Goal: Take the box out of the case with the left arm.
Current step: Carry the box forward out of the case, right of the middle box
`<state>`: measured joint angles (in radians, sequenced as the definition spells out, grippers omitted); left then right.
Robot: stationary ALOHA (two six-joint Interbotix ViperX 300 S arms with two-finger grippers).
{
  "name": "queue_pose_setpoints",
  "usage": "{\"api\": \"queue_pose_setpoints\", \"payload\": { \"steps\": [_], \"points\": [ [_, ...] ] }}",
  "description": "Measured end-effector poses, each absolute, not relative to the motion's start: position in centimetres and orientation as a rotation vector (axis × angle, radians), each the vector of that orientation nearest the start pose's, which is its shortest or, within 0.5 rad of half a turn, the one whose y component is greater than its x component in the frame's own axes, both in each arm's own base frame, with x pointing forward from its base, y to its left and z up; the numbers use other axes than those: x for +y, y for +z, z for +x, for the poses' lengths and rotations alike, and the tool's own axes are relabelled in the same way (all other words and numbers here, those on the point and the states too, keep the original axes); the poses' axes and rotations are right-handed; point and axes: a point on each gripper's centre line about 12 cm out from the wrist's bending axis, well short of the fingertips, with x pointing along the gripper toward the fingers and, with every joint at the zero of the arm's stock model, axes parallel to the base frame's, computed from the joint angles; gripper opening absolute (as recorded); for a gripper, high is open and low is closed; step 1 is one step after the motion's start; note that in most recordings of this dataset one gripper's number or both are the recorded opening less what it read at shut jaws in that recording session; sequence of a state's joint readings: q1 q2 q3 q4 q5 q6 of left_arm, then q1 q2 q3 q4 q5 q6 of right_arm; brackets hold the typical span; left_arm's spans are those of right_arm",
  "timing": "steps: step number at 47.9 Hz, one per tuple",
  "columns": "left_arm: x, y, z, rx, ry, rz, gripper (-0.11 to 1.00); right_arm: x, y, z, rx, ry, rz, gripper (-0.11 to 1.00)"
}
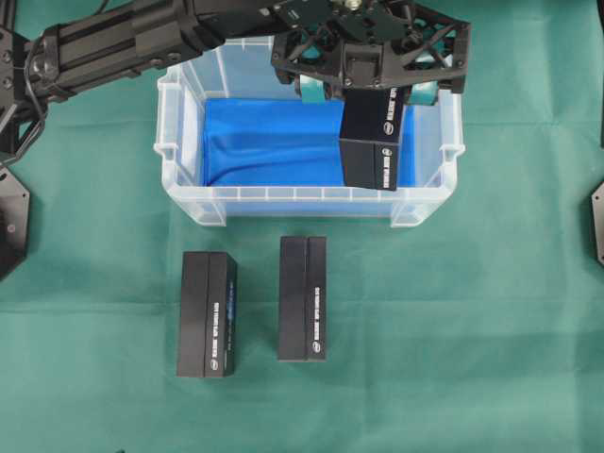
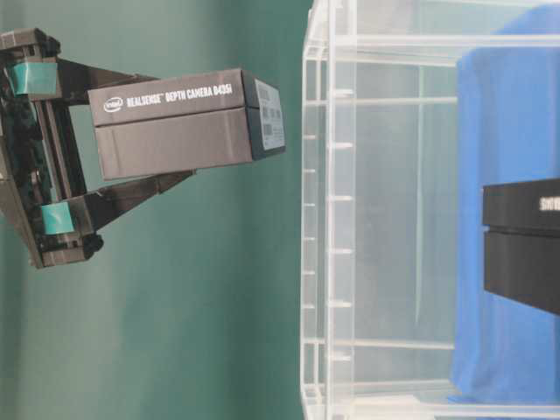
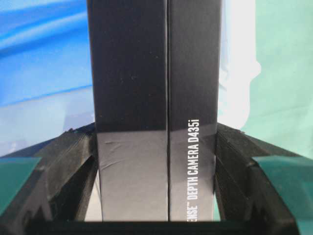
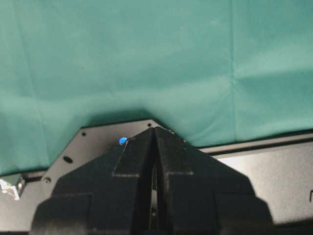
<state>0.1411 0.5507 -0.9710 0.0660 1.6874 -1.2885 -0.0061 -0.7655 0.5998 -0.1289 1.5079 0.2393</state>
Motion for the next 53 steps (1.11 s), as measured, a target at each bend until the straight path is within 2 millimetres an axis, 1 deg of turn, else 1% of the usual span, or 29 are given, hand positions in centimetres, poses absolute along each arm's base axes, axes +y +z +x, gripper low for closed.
{"api": "queue_pose_setpoints", "payload": {
  "steps": [12, 20, 25, 33, 48, 53],
  "points": [
    [7.9, 36.2, 51.1, 0.967, 0.971, -1.152, 0.62, -1.6, 32.0, 15.8, 1.317, -0.265, 0.113, 0.0],
    [6.7, 36.5, 51.2, 0.961, 0.959, -1.157, 0.62, -1.6, 32.0, 15.8, 1.317, -0.268, 0.113, 0.0],
    [5.5, 36.8, 51.3, 0.959, 0.946, -1.162, 0.62, -1.6, 32.0, 15.8, 1.319, -0.265, 0.113, 0.0],
    [3.0, 36.9, 51.5, 0.967, 0.926, -1.163, 0.62, -1.6, 32.0, 15.8, 1.32, -0.268, 0.113, 0.0],
    [-2.6, 36.9, 51.5, 0.982, 0.897, -1.173, 0.62, -1.6, 32.0, 15.8, 1.317, -0.266, 0.112, 0.0],
    [-4.1, 36.9, 51.4, 0.988, 0.893, -1.181, 0.62, -1.6, 32.0, 15.8, 1.318, -0.268, 0.113, 0.0]
  ]
}}
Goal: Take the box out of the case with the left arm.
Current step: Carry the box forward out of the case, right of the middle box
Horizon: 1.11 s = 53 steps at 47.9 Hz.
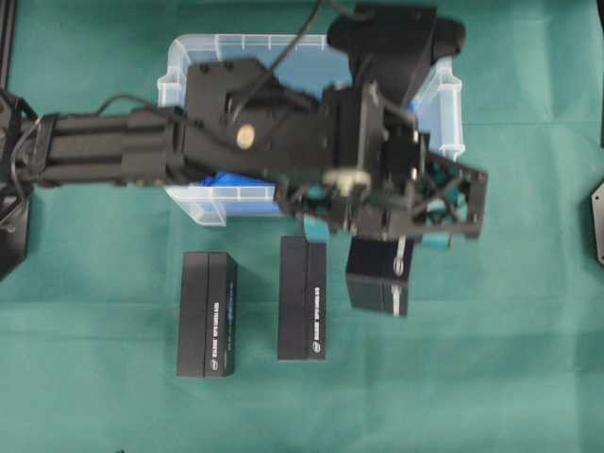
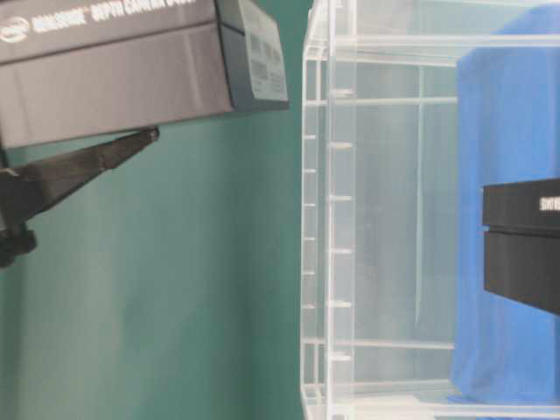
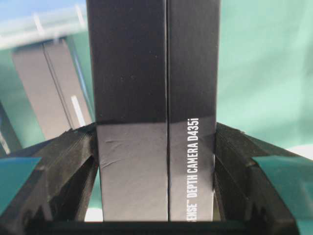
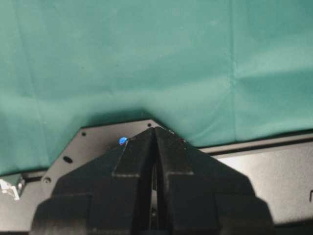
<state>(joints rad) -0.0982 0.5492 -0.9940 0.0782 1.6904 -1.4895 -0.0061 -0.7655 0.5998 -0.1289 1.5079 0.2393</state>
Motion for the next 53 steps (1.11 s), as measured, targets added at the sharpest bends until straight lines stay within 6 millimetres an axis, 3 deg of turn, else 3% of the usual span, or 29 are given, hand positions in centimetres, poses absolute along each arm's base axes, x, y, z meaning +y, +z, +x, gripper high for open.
{"api": "queue_pose_setpoints", "payload": {
  "steps": [12, 33, 46, 53],
  "points": [
    [-6.6, 36.9, 51.2, 0.992, 0.889, -1.201, 0.62, -1.6, 32.0, 15.8, 1.32, -0.267, 0.112, 0.0],
    [-7.5, 36.6, 51.2, 0.96, 0.913, -1.197, 0.62, -1.6, 32.0, 15.8, 1.317, -0.268, 0.111, 0.0],
    [-9.6, 32.4, 52.1, 0.968, 0.933, -1.189, 0.62, -1.6, 32.0, 15.8, 1.318, -0.268, 0.109, 0.0],
    [-10.1, 29.1, 52.5, 0.987, 0.957, -1.18, 0.62, -1.6, 32.0, 15.8, 1.317, -0.268, 0.111, 0.0]
  ]
}}
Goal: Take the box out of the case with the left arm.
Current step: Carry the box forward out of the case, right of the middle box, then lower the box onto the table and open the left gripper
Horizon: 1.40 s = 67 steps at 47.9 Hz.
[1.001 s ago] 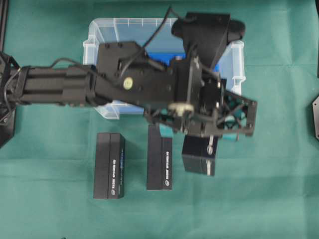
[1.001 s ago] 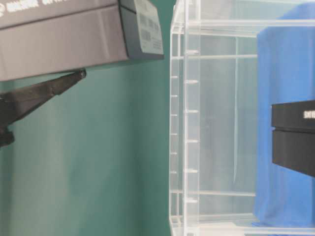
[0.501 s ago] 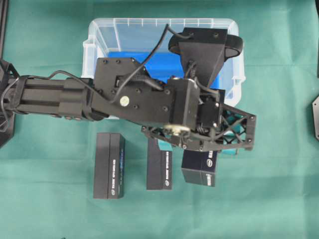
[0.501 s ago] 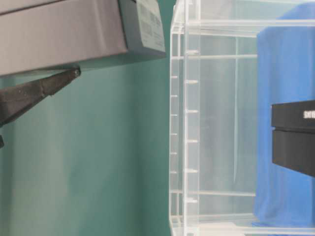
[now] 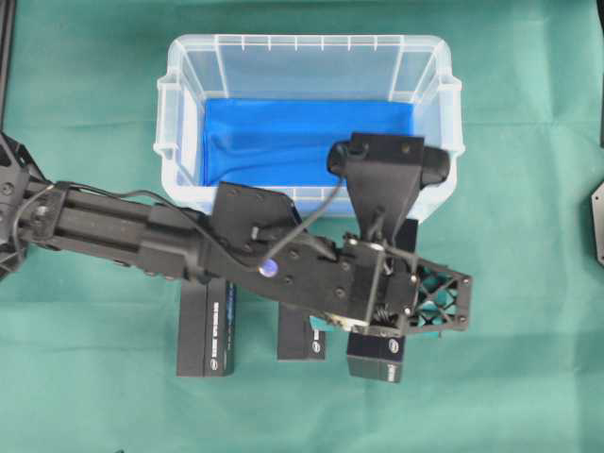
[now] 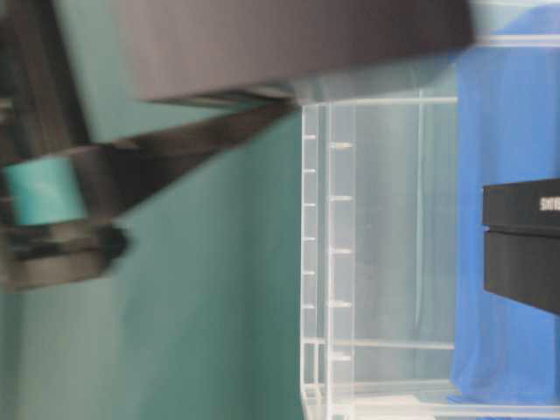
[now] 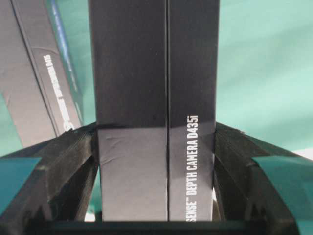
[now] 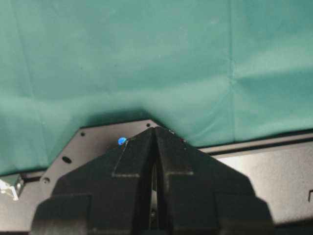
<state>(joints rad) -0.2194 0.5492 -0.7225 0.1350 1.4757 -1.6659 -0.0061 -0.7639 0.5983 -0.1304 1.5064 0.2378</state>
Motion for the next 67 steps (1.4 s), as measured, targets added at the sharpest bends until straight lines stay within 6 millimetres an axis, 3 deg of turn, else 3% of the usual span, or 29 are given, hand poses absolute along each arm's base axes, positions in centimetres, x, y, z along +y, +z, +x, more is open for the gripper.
{"api": "queue_pose_setpoints", "payload": {
  "steps": [17, 67],
  "points": [
    [-9.4, 22.9, 52.3, 0.99, 1.023, -1.181, 0.62, -1.6, 32.0, 15.8, 1.317, -0.268, 0.111, 0.0],
    [-9.2, 17.8, 51.8, 0.943, 1.007, -1.242, 0.62, -1.6, 32.0, 15.8, 1.318, -0.268, 0.108, 0.0]
  ]
}}
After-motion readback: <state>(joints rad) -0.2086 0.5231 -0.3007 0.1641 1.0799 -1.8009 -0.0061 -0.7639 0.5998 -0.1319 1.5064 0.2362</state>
